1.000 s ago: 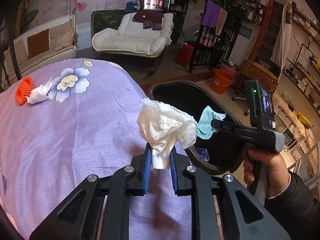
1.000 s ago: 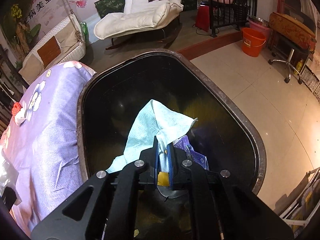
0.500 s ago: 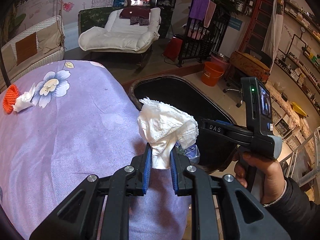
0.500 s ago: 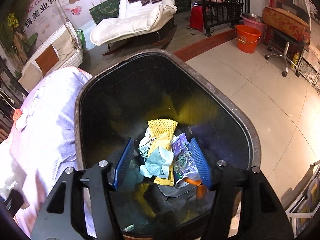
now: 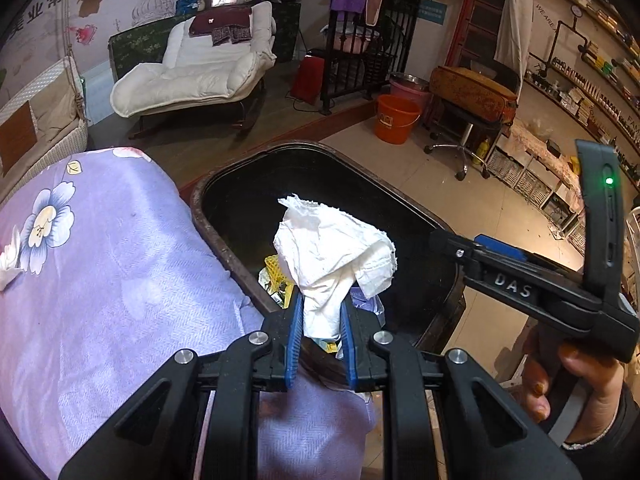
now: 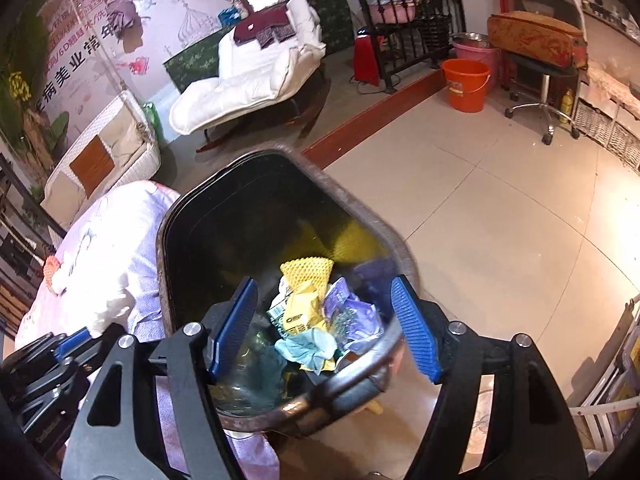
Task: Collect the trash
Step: 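Carry the white tissue over the bin and open the left gripper, then move both tools back over the bed toward the orange net and tissue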
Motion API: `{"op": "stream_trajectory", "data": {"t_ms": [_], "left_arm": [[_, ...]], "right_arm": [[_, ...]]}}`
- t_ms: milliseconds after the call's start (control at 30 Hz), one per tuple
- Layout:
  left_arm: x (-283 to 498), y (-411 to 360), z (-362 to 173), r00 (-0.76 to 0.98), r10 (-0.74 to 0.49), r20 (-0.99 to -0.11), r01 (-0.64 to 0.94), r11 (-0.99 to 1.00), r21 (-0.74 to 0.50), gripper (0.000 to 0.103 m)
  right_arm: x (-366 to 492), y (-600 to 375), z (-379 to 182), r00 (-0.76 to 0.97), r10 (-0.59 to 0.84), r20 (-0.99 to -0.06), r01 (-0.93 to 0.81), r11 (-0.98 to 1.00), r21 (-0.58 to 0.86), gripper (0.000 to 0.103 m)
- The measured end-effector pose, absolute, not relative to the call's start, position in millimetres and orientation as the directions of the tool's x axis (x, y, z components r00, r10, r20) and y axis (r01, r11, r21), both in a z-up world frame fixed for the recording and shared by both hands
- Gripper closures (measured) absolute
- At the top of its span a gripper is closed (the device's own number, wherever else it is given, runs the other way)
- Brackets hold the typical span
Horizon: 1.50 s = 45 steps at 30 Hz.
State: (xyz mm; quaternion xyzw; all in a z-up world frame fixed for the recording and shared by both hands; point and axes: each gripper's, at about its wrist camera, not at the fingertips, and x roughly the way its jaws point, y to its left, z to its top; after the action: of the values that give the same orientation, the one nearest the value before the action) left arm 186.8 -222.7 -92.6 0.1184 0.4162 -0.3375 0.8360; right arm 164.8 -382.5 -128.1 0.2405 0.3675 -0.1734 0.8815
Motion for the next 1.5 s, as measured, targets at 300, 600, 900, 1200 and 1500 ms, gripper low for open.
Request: {"op": "stream_trajectory", "data": {"t_ms": [300, 600, 900, 1200, 1500], "left_arm": [[203, -252, -114, 0.352, -0.454, -0.819, 0.688, 0.719, -0.103, 0.085], [220, -281, -139, 0.291, -0.412, -0.863, 0.681, 0.723, -0.116, 0.085], [225, -303, -147, 0.313, -0.382, -0.870, 0.695, 0.716, -0.064, 0.043], [223, -296, -134, 0.345, -0.428, -0.835, 0.682, 0.725, -0.090, 0.023], [204, -271, -106, 0.436, -0.460, -0.774, 0.664, 0.745, -0.068, 0.018]], "right_arm": [[133, -406, -117, 0.695, -0.212, -0.687, 0.554, 0.766, 0.325, 0.031], [120, -415, -112, 0.697, -0.250, -0.672, 0.579, 0.749, 0.322, 0.029], [107, -425, -105, 0.707, -0.298, -0.641, 0.601, 0.730, 0.324, 0.027], [105, -432, -104, 0.706, -0.313, -0.635, 0.618, 0.709, 0.338, 0.024], [111, -431, -107, 0.704, -0.293, -0.647, 0.609, 0.718, 0.337, 0.023]]}}
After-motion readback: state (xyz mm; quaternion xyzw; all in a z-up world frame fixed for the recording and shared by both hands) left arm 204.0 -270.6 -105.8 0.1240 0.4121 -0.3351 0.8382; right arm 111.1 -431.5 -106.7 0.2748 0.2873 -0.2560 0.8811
